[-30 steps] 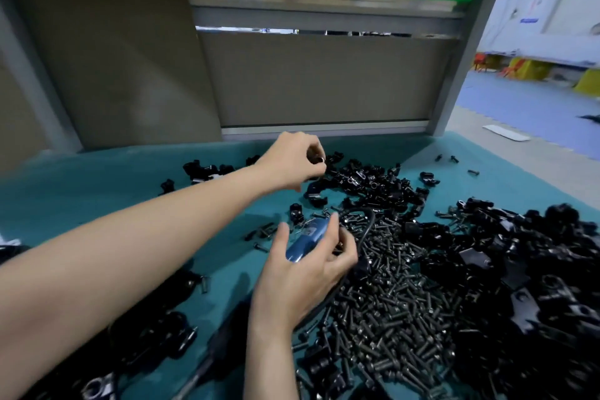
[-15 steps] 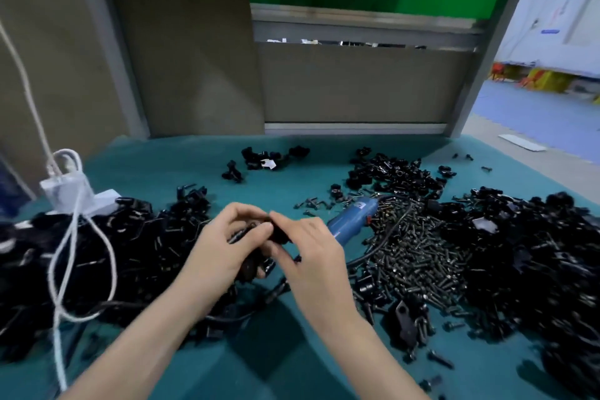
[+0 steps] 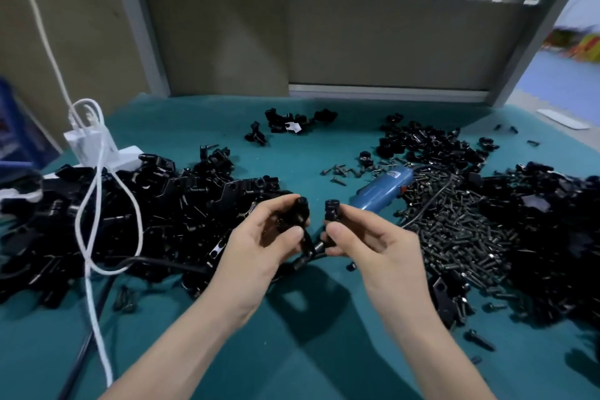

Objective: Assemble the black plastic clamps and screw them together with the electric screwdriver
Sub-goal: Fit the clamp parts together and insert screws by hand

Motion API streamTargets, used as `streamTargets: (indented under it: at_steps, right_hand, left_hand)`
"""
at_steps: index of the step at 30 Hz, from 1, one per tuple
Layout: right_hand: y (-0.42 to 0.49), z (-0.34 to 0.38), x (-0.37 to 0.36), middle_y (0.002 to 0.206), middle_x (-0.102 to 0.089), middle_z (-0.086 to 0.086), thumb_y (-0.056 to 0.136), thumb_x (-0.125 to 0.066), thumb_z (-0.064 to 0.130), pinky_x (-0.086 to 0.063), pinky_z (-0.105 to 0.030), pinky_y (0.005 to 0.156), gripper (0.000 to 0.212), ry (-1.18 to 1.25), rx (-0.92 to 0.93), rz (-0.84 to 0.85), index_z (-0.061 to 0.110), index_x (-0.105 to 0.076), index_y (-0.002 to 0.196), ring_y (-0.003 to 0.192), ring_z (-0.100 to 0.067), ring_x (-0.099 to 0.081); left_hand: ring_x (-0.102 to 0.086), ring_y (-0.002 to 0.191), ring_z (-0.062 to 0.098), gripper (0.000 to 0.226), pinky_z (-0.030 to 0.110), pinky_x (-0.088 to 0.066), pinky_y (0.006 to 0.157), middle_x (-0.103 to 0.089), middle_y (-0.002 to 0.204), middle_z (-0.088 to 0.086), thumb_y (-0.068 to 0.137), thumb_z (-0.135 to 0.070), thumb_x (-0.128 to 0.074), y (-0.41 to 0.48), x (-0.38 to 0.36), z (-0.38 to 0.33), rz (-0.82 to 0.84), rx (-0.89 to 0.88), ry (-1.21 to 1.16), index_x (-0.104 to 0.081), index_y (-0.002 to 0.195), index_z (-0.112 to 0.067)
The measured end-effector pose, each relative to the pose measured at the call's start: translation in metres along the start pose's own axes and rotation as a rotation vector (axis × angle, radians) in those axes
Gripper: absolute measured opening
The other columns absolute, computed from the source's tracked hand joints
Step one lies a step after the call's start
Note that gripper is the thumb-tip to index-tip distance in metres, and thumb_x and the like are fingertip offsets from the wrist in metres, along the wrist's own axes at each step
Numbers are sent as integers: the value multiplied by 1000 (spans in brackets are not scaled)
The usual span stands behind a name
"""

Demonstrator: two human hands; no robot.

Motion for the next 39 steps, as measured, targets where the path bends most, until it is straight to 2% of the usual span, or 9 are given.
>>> streamTargets:
  at_steps: [2, 8, 15, 19, 23, 26, 29, 32, 39]
  right_hand:
    - [0, 0, 4, 85, -76, 5, 69, -74, 25, -55, -18, 68, 26, 25, -9, -23, 46, -76, 83, 72, -10, -71]
    - [1, 6, 1, 89, -70, 9, 67, -72, 27, -50, -14, 74, 23, -74, 56, 61, 36, -76, 87, 81, -4, -67]
    - [1, 4, -7, 94, -68, 0, 67, -73, 24, -54, -24, 82, 31, -148, 47, 181, 27, -75, 98, 89, -14, -66]
    - [2, 0, -5, 93, -65, -7, 63, -76, 24, -56, -26, 77, 30, -135, 19, 157, 30, -77, 92, 84, -17, -63]
    - [1, 6, -2, 92, -67, -5, 63, -77, 26, -55, -26, 75, 27, -113, 64, 96, 31, -78, 90, 82, -14, -64]
    - [-1, 7, -4, 93, -67, -4, 65, -83, 25, -54, -29, 81, 29, -112, 79, 107, 29, -77, 93, 87, -17, -65]
    - [-2, -3, -10, 94, -65, -7, 65, -80, 23, -57, -40, 76, 33, -40, -11, 166, 26, -77, 97, 89, -23, -65]
    - [-5, -13, -14, 93, -63, -14, 63, -80, 16, -58, -30, 66, 31, 120, -142, 199, 23, -78, 93, 85, -15, -65]
    - [-9, -25, -22, 97, -74, -10, 59, -85, 22, -58, -30, 71, 36, 272, -274, 230, 20, -77, 94, 89, -22, -69]
  left_hand:
    - [-65, 105, 15, 30, 29, -49, 92, -72, 108, -1, 76, -16, -75, -2, 0, -3, 19, -22, 101, -71, 103, -28]
    - [-66, 71, 4, 31, 16, -52, 67, -74, 79, -3, 55, -25, -77, -7, -13, -9, 69, -56, 143, -72, 85, -20]
    - [-68, 87, -2, 33, 11, -50, 74, -75, 91, -14, 57, -30, -74, -9, -17, -20, 114, -105, 126, -75, 86, -47]
    - [-66, 102, 3, 40, 13, -47, 85, -73, 105, -12, 64, -31, -72, -8, -16, -27, 138, -141, 172, -72, 102, -43]
    - [-69, 91, 2, 35, 12, -50, 77, -75, 96, -9, 63, -22, -73, -8, -15, -23, 129, -113, 130, -76, 92, -39]
    - [-68, 87, 6, 34, 19, -51, 80, -75, 90, -5, 56, -29, -80, -10, -12, -24, 95, -126, 192, -76, 87, -43]
    - [-64, 87, 13, 37, 23, -48, 84, -69, 91, 7, 52, -38, -86, -12, -5, -28, 24, -160, 332, -74, 86, -47]
    - [-69, 82, 3, 34, 14, -51, 74, -75, 88, -2, 56, -28, -78, -13, -13, -30, 89, -133, 193, -76, 89, -37]
    - [-71, 78, 6, 34, 16, -54, 69, -76, 86, -4, 56, -28, -78, -14, -11, -27, 62, -102, 211, -76, 89, -36]
Point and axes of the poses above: each hand's wrist, its own y-axis towards the middle knuckle, its own x-axis out of the back of the hand, z = x × y, the point moved 10 cm from there along y, towards the middle knuckle
